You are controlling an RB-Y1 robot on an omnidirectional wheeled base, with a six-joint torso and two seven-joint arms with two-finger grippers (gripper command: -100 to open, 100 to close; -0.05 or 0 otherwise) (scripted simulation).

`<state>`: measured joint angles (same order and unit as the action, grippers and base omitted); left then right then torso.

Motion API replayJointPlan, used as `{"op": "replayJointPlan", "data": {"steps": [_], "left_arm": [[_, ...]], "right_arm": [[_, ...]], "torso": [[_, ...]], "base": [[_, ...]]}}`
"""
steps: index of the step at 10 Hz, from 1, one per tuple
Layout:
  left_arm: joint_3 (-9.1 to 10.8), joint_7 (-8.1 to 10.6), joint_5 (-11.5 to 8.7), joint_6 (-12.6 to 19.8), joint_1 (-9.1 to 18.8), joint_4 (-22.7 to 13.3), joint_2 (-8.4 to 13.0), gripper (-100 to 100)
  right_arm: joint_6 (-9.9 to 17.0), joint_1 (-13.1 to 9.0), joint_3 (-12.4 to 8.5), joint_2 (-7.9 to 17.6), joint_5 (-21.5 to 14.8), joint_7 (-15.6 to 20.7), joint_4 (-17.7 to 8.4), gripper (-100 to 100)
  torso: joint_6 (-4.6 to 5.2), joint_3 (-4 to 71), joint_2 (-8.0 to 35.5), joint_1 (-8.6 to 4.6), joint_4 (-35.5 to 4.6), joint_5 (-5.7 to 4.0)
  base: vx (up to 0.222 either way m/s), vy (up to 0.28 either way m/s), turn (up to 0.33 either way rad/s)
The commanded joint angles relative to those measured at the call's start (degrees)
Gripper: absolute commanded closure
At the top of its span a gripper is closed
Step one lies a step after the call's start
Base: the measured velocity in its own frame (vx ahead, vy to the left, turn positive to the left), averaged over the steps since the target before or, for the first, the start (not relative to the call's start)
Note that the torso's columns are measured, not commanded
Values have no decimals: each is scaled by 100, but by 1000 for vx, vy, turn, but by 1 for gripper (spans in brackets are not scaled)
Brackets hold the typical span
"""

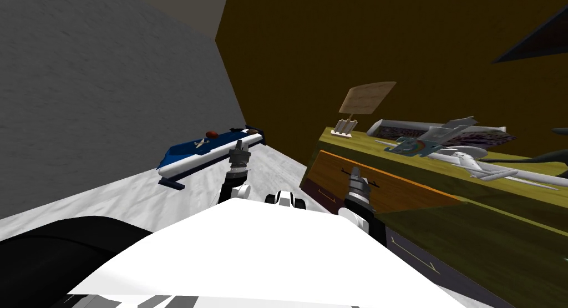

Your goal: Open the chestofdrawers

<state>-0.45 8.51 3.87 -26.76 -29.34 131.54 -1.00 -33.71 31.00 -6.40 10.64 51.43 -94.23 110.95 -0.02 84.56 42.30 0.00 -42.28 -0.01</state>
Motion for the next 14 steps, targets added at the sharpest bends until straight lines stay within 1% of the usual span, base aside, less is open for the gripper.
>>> {"op": "replayJointPlan", "data": {"steps": [1,2,3,4,6,7,8,9,10,11,12,13,14], "left_arm": [[0,0,0,0,0,0,0,0],[0,0,0,0,0,0,0,0],[0,0,0,0,0,0,0,0],[0,0,0,0,0,0,0,0],[0,0,0,0,0,0,0,0],[0,0,0,0,0,0,0,0],[0,0,0,0,-1,0,0,0],[0,0,0,0,0,0,0,0],[0,0,0,0,0,0,0,0],[0,0,0,0,-1,0,0,0],[0,0,0,0,-2,0,0,0],[1,0,0,-1,-2,1,0,0],[1,0,0,0,-2,0,0,0]], "right_arm": [[0,-78,-8,-81,223,-404,-133,-100],[0,-78,-8,-81,223,-433,-133,-100],[-2,-118,-12,-139,356,-639,-205,-100],[-2,-118,-12,-139,356,-660,-205,-100],[-4,-195,-15,-273,587,-1014,-333,-100],[-4,-195,-15,-273,587,-1053,-333,-100],[-4,-229,-16,-353,683,-1218,-387,-100],[-5,-260,-15,-441,767,-1361,-433,-100],[-5,-260,-15,-441,767,-1361,-433,-100],[-5,-288,-14,-538,838,-1481,-471,-100],[-6,-312,-13,-645,894,-1579,-501,-100],[-6,-330,-11,-758,937,-1651,-524,-100],[-6,-343,-10,-861,965,-1699,-539,-100]], "torso": [[-5,4,-11,-3,7,-9],[-22,9,-26,-7,18,-23],[-22,18,-40,-7,25,-27],[-45,25,-60,-6,37,-41],[-60,37,-88,-17,57,-67],[-77,43,-104,-21,67,-81],[-74,51,-118,-24,72,-85],[-92,56,-134,-27,83,-100],[-106,62,-151,-35,97,-121],[-77,69,-148,-37,81,-92],[-24,49,-88,-14,39,-31],[-4,15,-26,-2,11,-5],[2,-9,12,0,-4,0]], "base": [[-36,-14,142],[-31,-10,107],[-29,-5,184],[-27,-9,70],[-37,-8,136],[-32,-8,102],[-28,-10,82],[-36,-16,152],[-32,11,112],[-7,43,179],[11,24,146],[8,2,92],[-6,-3,48]]}}
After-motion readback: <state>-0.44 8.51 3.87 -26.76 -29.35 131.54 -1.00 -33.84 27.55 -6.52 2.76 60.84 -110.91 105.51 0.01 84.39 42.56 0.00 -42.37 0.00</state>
